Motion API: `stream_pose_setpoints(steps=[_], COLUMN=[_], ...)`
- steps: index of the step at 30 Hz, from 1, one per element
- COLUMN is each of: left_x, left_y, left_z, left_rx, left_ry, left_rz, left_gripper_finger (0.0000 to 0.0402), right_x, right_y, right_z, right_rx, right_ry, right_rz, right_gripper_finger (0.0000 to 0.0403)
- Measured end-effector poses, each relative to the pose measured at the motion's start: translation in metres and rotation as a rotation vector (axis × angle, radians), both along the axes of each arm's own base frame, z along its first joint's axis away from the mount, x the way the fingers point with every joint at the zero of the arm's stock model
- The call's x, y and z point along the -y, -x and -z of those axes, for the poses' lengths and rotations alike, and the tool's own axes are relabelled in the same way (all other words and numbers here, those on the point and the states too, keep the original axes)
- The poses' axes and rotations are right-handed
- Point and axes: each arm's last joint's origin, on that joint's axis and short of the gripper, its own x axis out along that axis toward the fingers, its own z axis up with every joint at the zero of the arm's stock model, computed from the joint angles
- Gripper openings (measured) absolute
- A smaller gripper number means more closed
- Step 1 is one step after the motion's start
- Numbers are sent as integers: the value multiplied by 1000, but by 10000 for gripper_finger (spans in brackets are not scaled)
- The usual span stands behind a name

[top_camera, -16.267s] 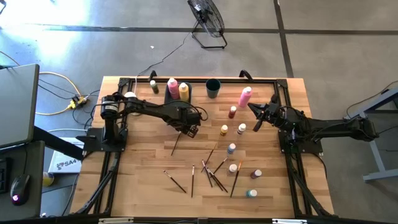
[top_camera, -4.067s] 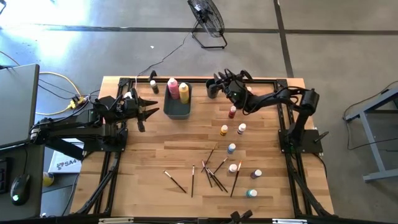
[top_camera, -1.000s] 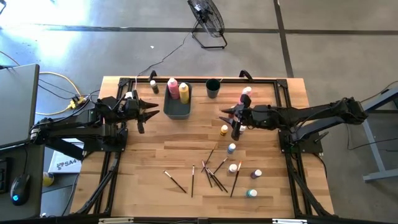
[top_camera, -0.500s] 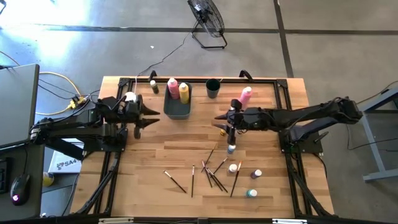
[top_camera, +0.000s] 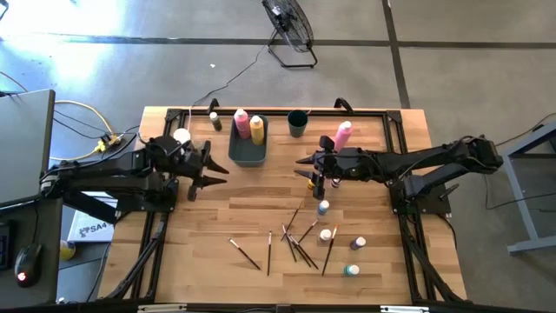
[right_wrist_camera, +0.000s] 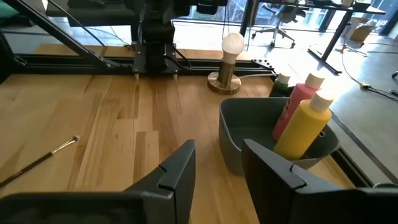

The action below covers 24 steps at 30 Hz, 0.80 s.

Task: Pick & Place Paint Supplies
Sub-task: Put the silver paint brush into the green cup

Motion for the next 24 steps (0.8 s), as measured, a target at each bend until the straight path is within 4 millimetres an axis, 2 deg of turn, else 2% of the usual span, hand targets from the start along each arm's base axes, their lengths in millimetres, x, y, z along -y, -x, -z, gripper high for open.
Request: stream_pose_setpoints(steps=[10,17,21,24], left_x=[1,8,17,24], left_y=[-5,-4,-8,-13], left_z=[-2,-24,-22,-11], left_rx=[27,75,5,-108], left_ry=[-43,-90,-142,-184], left_rz=[75,122,108,64], left_gripper_finger=[125,125,125,125], right_x=[0,0,0,0], right_y=[-1,-1,0,0], right_z=[-2,-1,-1,-1], right_rx=[18,26,36,38], right_ry=[1,-39,-89,-98], right_rz=[4,20,35,37], right_gripper_finger=[125,125,125,125])
